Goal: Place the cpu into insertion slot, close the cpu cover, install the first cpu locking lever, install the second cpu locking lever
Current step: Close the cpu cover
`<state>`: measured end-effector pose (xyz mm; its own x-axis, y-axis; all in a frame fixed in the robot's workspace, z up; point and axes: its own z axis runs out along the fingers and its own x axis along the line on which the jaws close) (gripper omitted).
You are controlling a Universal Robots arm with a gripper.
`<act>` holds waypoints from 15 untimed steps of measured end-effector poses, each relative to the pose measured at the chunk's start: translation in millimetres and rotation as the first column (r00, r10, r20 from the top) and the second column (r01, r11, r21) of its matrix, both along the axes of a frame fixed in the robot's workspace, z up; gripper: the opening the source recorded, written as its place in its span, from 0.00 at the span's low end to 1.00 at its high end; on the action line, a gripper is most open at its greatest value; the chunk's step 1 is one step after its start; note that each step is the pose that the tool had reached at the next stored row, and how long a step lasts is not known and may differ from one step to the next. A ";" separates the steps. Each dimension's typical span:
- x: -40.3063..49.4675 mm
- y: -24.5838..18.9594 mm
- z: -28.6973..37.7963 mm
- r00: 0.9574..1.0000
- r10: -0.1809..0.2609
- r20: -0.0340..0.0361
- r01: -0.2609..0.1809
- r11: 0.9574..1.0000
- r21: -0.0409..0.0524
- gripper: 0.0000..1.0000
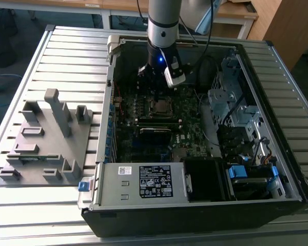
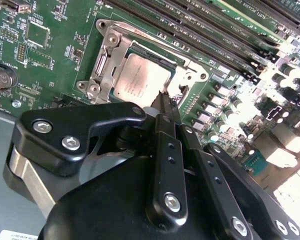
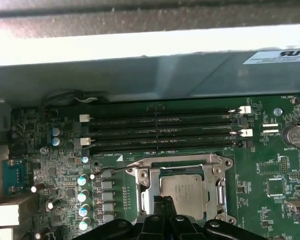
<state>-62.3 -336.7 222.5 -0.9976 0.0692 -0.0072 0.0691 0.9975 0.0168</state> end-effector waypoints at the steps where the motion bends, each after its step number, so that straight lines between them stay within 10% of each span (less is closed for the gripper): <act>1: -0.1 0.0 -0.2 1.000 0.000 0.000 0.000 1.000 0.000 0.10; 15: -5.0 0.0 -6.5 1.000 0.000 0.000 0.000 1.000 0.000 0.10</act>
